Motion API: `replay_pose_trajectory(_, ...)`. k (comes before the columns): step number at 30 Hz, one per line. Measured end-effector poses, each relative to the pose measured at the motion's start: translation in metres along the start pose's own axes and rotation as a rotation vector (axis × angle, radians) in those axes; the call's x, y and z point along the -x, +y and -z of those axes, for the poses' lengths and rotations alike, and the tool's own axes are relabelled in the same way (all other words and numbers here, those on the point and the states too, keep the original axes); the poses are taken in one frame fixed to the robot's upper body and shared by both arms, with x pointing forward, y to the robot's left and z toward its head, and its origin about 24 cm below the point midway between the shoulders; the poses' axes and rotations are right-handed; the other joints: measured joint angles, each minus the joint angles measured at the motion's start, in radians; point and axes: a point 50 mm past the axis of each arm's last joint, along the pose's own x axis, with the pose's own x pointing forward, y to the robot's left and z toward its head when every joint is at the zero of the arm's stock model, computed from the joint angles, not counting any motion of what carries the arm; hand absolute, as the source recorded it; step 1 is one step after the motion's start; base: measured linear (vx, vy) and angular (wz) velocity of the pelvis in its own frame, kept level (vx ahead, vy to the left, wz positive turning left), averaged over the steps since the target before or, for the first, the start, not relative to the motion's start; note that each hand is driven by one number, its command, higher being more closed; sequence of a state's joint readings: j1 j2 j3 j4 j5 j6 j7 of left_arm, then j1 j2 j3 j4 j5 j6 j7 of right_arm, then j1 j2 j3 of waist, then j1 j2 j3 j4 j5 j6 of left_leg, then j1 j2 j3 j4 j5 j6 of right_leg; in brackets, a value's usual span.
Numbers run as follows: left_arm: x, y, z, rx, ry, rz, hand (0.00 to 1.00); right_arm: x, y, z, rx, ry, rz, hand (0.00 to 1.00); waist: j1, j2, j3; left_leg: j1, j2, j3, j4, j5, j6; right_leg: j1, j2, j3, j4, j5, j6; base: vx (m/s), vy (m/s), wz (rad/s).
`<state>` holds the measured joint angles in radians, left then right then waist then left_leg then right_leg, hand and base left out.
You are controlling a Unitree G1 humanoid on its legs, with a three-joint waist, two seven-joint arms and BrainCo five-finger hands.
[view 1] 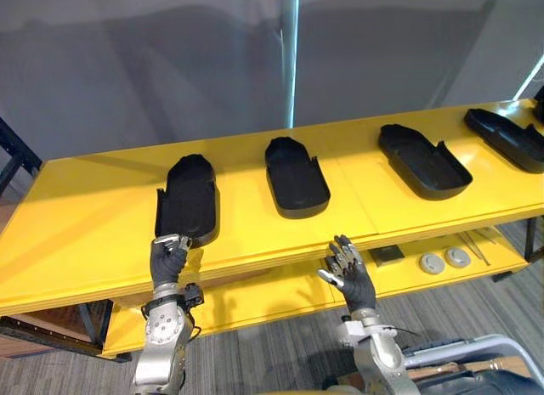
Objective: Walk over and take plastic housings, then place them on the shelf
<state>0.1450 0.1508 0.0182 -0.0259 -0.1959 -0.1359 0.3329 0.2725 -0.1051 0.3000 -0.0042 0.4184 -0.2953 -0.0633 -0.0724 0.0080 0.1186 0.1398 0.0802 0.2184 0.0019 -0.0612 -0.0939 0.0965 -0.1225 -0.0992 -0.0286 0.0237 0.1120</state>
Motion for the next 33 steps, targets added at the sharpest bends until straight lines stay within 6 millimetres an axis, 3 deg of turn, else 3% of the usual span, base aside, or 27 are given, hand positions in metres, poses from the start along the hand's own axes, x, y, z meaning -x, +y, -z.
replay_pose_trajectory(8, -0.007, 0.005, 0.013, -0.02, 0.052, -0.043, 1.0, -0.001, -0.007, -0.004, 0.012, -0.014, 0.008, 0.0, -0.002, 0.002, 0.018, 0.01, -0.001, 0.013, -0.004, 0.0, 0.0, -0.004, 0.001, 0.018, 0.002, 0.003, 0.001, 0.0, 0.003, -0.05)
replay_pose_trajectory(12, -0.011, 0.011, 0.021, -0.038, 0.088, -0.075, 1.0, 0.0, -0.008, -0.002, 0.016, 0.001, 0.001, 0.0, -0.021, 0.007, 0.031, 0.017, -0.001, 0.019, -0.009, 0.0, 0.0, -0.002, 0.001, 0.021, 0.002, 0.003, 0.001, -0.02, -0.001, -0.03)
replay_pose_trajectory(22, -0.03, 0.016, 0.024, -0.076, 0.077, -0.117, 1.0, 0.002, -0.012, -0.002, 0.033, 0.016, -0.016, 0.0, -0.028, 0.012, 0.035, 0.019, 0.004, 0.042, -0.01, -0.001, -0.001, -0.009, 0.002, 0.047, -0.001, 0.007, -0.001, 0.0, 0.001, -0.05)
replay_pose_trajectory(29, -0.048, 0.03, 0.027, -0.109, 0.089, -0.164, 1.0, 0.003, -0.013, -0.002, 0.054, 0.024, -0.057, 0.0, -0.046, 0.012, 0.035, 0.033, 0.007, 0.064, -0.01, -0.003, -0.004, -0.009, 0.005, 0.07, -0.004, 0.014, -0.003, -0.02, -0.004, -0.09)
replay_pose_trajectory(33, -0.058, 0.027, 0.023, -0.074, 0.086, -0.17, 1.0, 0.003, -0.012, -0.001, 0.055, 0.035, -0.062, 0.0, -0.051, 0.005, 0.042, 0.032, 0.006, 0.067, -0.009, -0.003, -0.004, -0.009, 0.004, 0.074, -0.014, 0.023, -0.003, -0.02, -0.003, -0.07)
